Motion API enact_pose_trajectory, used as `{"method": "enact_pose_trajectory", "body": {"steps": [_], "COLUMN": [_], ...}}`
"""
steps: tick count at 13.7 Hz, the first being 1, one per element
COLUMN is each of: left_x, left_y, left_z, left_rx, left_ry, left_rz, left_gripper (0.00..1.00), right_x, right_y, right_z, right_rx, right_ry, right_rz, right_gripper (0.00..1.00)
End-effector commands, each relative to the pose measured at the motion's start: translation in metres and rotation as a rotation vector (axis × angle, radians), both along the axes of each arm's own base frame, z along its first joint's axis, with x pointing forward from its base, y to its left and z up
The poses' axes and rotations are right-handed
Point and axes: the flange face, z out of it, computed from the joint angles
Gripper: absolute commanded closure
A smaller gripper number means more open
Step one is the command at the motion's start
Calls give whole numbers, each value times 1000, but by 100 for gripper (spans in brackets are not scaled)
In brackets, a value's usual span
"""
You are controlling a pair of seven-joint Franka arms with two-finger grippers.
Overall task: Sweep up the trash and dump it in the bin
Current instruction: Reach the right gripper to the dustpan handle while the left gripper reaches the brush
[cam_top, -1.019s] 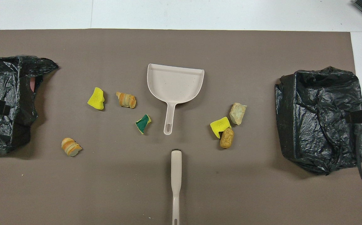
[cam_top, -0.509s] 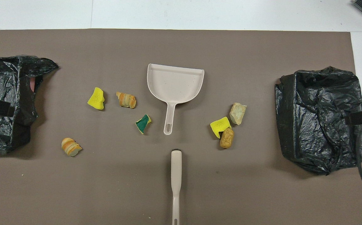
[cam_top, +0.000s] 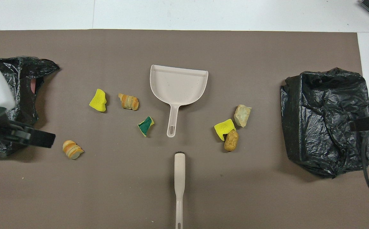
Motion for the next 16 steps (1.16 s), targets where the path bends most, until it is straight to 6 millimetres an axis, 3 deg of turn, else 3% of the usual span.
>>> {"method": "enact_pose_trajectory", "body": {"steps": [1,3,5,8,10,13,15,16], "left_x": [-53,-77,-99,-131,-156,-188,-216,-222], "left_y": [-43,-72,-107,-170,-193,-221,-249,-251], "left_z": [-30,-41,-62,-128,-154,-195,-222,-240], "left_rx": [12,1,-7,2,-32,11,26,29], "left_ry": [-28,-22,-4,-21,10,0,-12,-20], "left_rz": [-13,-2,-5,7,2,11,1,26], "left_gripper": [0,0,0,0,0,0,0,0], "right_x": [-8,-2,3,12,29,49,55,57], "right_y": [3,11,13,21,33,91,142,167], "right_z": [-19,-28,-51,-85,-110,-139,-151,-159], "right_rx": [4,0,-1,-4,-14,-41,-44,-41], "right_ry": [30,20,14,24,33,39,25,22], "right_rz": [19,33,18,29,18,-48,-107,-142], "right_gripper": [0,0,0,0,0,0,0,0]}}
